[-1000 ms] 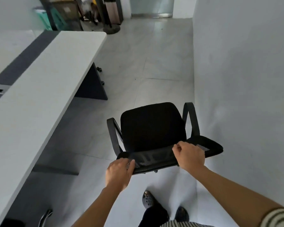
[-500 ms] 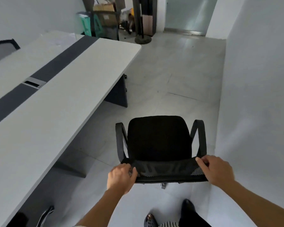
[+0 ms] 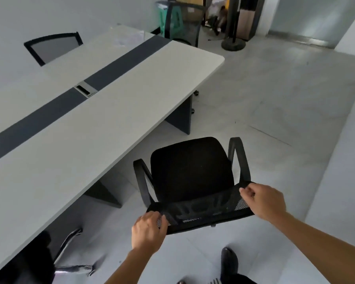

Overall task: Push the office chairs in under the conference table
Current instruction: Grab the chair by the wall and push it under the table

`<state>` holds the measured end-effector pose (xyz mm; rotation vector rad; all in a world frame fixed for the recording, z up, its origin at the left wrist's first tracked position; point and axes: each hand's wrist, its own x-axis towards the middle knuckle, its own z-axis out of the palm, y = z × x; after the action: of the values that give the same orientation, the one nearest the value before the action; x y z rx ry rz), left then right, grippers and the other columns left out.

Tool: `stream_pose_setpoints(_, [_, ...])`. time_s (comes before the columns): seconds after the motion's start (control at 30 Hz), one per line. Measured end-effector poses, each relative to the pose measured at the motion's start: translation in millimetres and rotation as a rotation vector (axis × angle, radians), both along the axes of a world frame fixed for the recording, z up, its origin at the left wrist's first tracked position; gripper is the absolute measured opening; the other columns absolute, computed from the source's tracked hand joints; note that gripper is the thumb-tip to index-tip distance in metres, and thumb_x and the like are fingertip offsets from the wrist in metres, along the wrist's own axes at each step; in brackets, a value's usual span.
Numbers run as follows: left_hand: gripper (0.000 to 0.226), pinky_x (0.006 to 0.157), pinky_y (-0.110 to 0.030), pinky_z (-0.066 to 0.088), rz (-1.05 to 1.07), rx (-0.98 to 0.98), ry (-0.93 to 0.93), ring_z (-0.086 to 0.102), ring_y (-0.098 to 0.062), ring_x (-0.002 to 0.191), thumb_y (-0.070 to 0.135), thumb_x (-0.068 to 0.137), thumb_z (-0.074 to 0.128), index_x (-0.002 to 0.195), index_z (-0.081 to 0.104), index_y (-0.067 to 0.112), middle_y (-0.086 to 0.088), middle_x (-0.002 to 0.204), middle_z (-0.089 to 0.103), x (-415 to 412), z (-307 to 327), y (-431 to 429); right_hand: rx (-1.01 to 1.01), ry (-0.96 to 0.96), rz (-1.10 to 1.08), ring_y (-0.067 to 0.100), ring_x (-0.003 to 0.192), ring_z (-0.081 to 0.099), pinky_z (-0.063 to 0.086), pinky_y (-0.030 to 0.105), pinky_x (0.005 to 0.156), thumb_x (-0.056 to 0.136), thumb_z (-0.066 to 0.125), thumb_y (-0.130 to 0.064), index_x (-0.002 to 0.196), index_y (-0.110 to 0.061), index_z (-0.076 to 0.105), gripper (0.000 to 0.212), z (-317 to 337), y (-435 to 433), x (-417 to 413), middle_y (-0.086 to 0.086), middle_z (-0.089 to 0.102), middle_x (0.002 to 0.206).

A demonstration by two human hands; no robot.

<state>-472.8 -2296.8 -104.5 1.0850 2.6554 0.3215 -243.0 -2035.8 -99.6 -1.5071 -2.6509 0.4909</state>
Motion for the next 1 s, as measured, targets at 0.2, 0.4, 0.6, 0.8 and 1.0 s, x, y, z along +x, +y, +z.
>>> stream_pose_setpoints(0.2, [0.038,0.056,-0.031,0.043,0.082,-0.02,0.016,0.05,-0.017,0.059,0.043,0.088,0.035,0.063,0.048,0.018,0.004,0.063,0.054,-44,1,13,-0.056,0.007,0.084,0.013,0.059,0.055,0.03,0.022,0.05,0.088,0.049,-0.049,0.068,-0.024,0.059,0.034,6,29,-67,-0.01,0.062,0.063])
stream_pose_setpoints(0.4, [0.043,0.055,-0.031,0.041,0.068,0.007,0.075,0.049,-0.019,0.057,0.046,0.082,0.026,0.06,0.047,0.015,0.002,0.059,0.053,-123,2,5,-0.073,0.02,0.085,0.017,0.057,0.052,0.033,0.026,0.051,0.089,0.048,-0.049,0.066,-0.023,0.059,0.036,2,11,-131,-0.007,0.062,0.063])
stream_pose_setpoints(0.6, [0.045,0.052,-0.03,0.039,0.054,0.008,0.087,0.051,-0.02,0.058,0.046,0.081,0.025,0.06,0.05,0.016,0.003,0.06,0.055,-207,-1,7,-0.06,0.053,0.018,0.018,0.06,0.048,0.033,0.027,0.056,0.089,0.049,-0.045,0.068,-0.024,0.061,0.032,-1,4,-204,-0.009,0.059,0.064])
stream_pose_setpoints(0.8, [0.032,0.051,-0.028,0.032,0.01,0.054,0.07,0.046,-0.021,0.051,0.04,0.08,0.03,0.055,0.034,0.021,0.002,0.056,0.052,-256,0,15,-0.013,0.045,-0.025,0.024,0.053,0.047,0.027,0.023,0.047,0.085,0.057,-0.032,0.06,-0.019,0.053,0.028,-6,13,-263,-0.005,0.052,0.054])
stream_pose_setpoints(1.0, [0.037,0.053,-0.029,0.034,-0.01,0.032,0.053,0.054,-0.02,0.056,0.04,0.084,0.038,0.056,0.049,0.018,0.004,0.057,0.054,-258,-3,24,0.176,-0.012,0.04,0.03,0.078,0.062,0.047,0.039,0.071,0.08,0.064,-0.029,0.083,-0.015,0.071,0.016,-7,47,-282,0.007,0.071,0.079])
